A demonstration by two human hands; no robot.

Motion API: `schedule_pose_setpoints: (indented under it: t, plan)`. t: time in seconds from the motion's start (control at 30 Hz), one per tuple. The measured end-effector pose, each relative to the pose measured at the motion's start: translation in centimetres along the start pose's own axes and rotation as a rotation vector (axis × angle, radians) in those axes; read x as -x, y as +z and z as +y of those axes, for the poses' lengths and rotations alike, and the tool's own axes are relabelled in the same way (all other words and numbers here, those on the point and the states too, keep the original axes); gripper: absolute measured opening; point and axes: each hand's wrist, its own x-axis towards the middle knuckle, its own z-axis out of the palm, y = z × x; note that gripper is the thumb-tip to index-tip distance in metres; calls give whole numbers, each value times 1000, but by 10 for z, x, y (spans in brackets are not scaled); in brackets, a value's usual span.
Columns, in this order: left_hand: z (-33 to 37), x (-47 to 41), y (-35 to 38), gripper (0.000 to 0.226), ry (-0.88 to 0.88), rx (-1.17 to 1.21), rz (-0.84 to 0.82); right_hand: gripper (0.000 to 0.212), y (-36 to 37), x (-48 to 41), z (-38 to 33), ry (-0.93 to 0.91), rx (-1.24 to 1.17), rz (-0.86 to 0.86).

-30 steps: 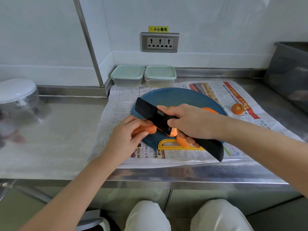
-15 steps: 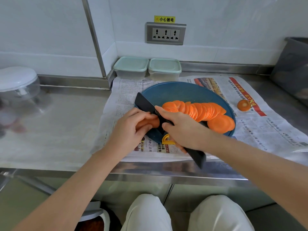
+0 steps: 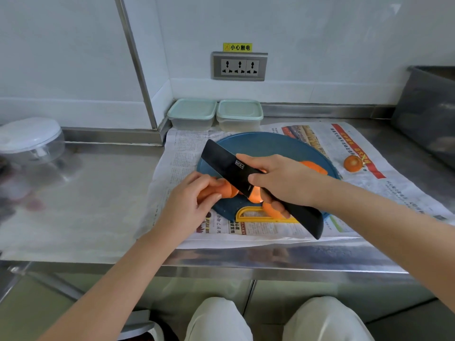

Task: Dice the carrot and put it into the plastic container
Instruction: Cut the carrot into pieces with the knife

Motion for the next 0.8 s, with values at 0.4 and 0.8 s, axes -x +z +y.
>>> schedule_pose_setpoints:
  t: [0.4, 0.8]
  plan:
    - [1, -1, 1, 21, -3, -50, -23, 55, -4, 6, 0, -9, 2, -38]
    - [0, -1, 1, 24, -1, -44, -22, 55, 0, 4, -1, -56, 149, -5]
